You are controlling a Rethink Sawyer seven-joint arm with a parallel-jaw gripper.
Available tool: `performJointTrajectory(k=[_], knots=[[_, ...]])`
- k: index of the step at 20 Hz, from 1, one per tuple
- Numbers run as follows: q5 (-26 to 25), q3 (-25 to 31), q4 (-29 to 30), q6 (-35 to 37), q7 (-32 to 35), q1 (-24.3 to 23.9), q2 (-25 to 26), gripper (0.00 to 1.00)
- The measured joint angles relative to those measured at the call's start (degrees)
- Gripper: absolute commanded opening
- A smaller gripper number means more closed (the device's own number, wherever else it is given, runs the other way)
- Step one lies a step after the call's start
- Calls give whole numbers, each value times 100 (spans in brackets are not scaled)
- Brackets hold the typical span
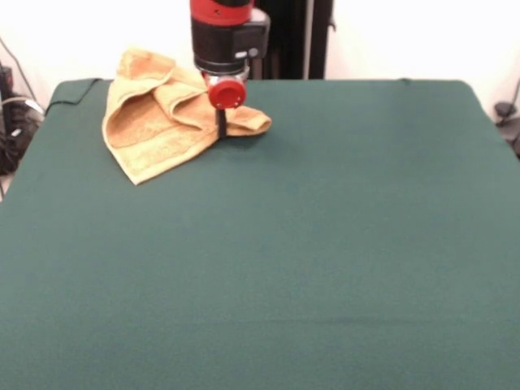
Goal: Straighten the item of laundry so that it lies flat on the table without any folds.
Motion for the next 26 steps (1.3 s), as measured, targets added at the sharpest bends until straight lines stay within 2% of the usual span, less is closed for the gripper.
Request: performJointTrajectory(k=[9, 26], knots=[[58, -9, -180, 6, -1, 349, 107, 0], [996, -30, -437, 8, -1, 932, 143, 0]])
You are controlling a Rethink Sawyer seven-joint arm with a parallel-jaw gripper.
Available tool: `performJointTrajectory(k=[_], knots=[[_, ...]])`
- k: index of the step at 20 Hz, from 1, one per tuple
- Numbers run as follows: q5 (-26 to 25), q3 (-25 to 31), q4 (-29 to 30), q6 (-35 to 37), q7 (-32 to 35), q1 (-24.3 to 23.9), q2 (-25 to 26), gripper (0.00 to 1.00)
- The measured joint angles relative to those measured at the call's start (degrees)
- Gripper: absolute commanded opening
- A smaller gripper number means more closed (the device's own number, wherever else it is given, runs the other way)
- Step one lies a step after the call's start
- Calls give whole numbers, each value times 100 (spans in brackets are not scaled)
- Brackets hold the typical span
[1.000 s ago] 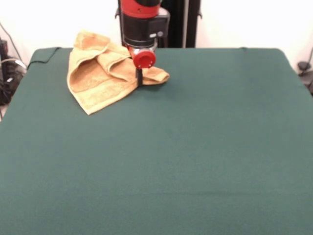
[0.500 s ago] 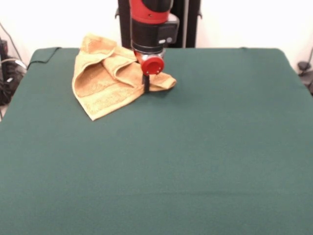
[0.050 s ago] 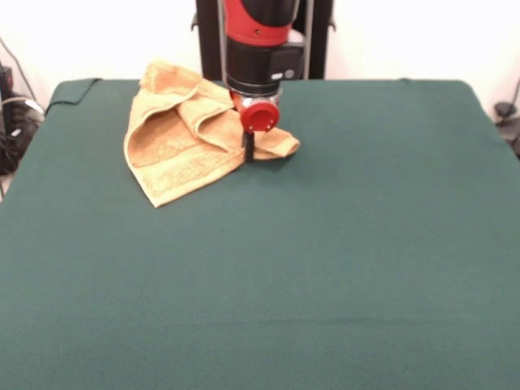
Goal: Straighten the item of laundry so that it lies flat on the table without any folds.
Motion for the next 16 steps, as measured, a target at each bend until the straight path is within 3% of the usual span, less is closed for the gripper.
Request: performJointTrajectory(k=[16], knots=[[281, -5, -40, 8, 0, 89, 25, 0]])
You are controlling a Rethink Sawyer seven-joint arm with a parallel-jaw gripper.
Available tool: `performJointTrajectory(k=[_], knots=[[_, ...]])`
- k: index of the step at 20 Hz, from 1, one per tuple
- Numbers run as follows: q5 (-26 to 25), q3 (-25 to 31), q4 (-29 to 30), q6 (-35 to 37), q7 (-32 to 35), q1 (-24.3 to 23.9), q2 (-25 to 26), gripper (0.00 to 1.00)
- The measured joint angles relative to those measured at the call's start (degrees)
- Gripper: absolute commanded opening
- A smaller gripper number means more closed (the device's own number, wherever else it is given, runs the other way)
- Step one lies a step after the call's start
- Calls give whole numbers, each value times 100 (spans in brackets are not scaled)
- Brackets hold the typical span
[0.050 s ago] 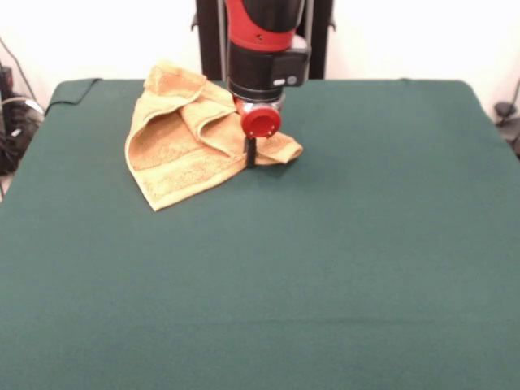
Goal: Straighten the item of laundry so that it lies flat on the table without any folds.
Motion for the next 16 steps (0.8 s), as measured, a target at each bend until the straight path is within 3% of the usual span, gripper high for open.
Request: performJointTrajectory(k=[16], knots=[[326, -93, -29, 113, 0, 150, 11, 0]])
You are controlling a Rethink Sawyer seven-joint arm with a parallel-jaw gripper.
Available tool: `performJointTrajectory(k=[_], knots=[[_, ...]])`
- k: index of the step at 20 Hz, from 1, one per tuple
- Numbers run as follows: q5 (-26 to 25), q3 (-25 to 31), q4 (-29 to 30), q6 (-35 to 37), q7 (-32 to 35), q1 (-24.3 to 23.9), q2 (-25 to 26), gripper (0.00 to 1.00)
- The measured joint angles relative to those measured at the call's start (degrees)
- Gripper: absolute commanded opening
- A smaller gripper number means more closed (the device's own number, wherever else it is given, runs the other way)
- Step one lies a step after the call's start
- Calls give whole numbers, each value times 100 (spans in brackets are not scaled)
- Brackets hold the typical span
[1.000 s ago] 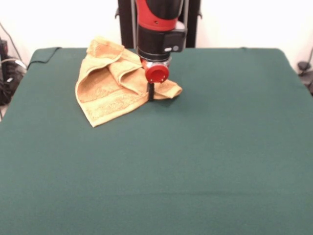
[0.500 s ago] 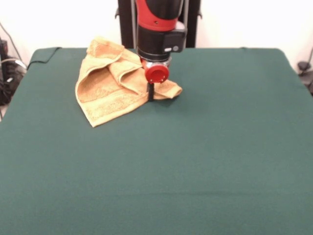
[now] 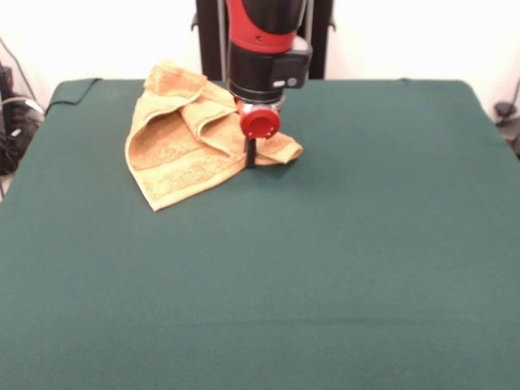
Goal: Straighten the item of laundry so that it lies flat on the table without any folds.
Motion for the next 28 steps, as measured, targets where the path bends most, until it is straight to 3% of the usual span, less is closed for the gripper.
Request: performJointTrajectory(k=[11, 28], knots=[[216, -102, -51, 35, 0, 163, 39, 0], [1761, -1258, -750, 771, 0, 1629, 615, 0]])
